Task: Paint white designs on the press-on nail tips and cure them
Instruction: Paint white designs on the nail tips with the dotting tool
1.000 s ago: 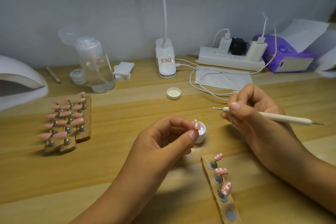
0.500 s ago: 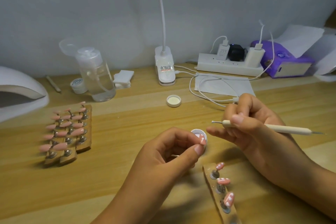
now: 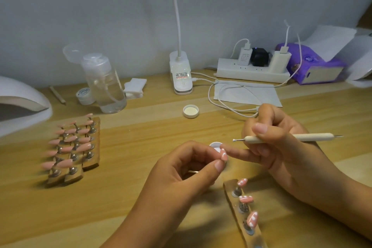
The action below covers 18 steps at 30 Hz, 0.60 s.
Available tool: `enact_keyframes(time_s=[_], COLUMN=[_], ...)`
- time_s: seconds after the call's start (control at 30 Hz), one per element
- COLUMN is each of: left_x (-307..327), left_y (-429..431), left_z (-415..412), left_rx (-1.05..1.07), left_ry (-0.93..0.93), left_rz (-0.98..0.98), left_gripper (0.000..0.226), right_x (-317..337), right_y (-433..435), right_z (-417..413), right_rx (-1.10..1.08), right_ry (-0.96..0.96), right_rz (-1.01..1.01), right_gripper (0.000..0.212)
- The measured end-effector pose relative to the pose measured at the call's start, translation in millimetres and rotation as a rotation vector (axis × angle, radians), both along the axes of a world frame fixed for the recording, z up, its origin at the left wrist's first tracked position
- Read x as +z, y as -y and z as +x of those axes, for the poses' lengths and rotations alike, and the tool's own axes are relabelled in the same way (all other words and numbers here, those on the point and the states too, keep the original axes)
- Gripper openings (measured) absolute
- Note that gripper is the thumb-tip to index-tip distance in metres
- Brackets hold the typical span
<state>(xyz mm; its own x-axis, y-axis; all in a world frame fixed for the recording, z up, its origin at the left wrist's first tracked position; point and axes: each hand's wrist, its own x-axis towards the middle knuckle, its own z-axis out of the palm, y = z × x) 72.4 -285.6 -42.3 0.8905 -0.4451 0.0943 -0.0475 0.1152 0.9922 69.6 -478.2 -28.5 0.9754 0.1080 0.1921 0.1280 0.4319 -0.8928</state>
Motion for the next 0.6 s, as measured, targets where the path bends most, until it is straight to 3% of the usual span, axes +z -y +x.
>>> enact_keyframes(time_s=[0.6], left_x=[0.1], left_y=[0.8], left_z=[2.1], left_rx=[0.006], left_ry=[-0.008], left_rz=[0.001], left_gripper=[0.025], right_x=[1.8], right_y=[1.4], right_z=[-1.9], right_rx=[0.112], right_ry=[-0.013], right_rz=[0.011], right_gripper=[0.017])
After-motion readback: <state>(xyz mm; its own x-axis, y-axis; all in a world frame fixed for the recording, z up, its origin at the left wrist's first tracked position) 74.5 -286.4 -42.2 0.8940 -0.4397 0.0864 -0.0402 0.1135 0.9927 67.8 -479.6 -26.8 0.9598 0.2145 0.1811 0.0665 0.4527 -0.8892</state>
